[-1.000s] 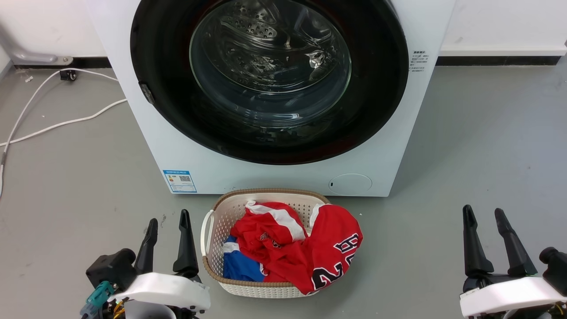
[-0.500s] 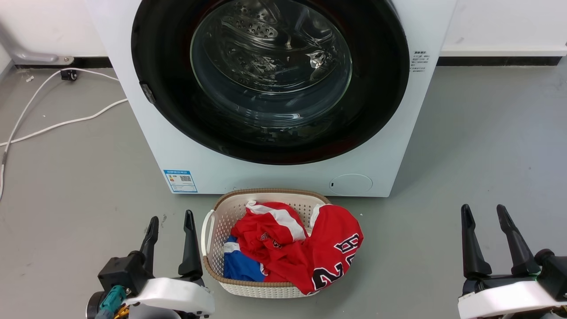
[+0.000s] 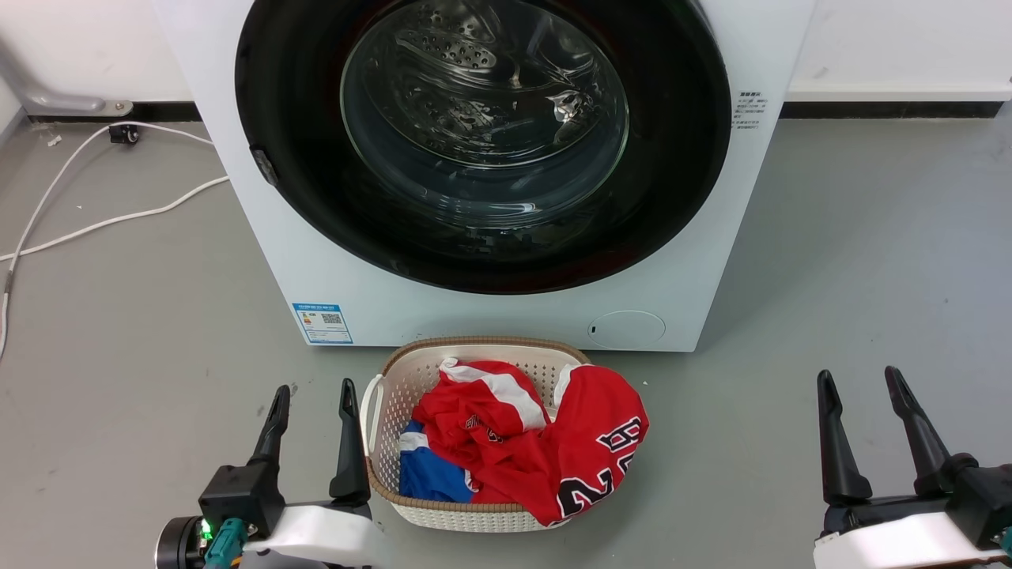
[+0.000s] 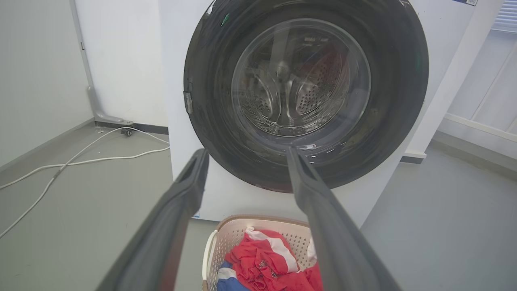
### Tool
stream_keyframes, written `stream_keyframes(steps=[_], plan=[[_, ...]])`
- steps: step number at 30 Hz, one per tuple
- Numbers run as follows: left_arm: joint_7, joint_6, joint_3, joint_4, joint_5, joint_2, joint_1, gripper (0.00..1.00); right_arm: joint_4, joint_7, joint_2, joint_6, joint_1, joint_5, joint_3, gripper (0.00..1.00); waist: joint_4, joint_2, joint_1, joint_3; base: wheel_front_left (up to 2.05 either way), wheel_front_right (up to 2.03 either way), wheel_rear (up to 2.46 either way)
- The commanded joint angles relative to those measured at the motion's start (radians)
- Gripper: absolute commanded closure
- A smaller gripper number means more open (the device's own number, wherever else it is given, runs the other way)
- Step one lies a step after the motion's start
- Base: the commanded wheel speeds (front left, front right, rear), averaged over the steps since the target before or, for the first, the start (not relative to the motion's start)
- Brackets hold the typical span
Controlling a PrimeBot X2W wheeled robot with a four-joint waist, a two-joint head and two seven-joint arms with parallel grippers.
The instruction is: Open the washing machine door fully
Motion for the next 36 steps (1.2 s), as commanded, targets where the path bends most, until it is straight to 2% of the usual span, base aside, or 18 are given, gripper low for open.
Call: stream_keyframes(steps=[1,21,36], plan=[[-0.008,0.003,-0.001,-0.004,0.02,0.0,0.006,0.0,-0.014,-0.008,0.0,0.0,0.0,-0.021,0.0,0.0,0.001,0.0,0.0,0.0,0.0,0.0,0.0],[-0.045,0.01,-0.015,-0.007,0.124,-0.003,0.024,0.0,-0.033,-0.045,0.001,0.0,0.023,-0.086,0.009,0.0,0.004,0.0,0.0,0.002,0.0,0.0,0.0],[-0.043,0.012,-0.013,0.007,0.093,-0.003,0.023,0.0,-0.017,-0.044,0.001,0.0,0.024,-0.013,0.007,0.0,0.006,0.0,0.0,0.004,0.0,0.0,0.0]])
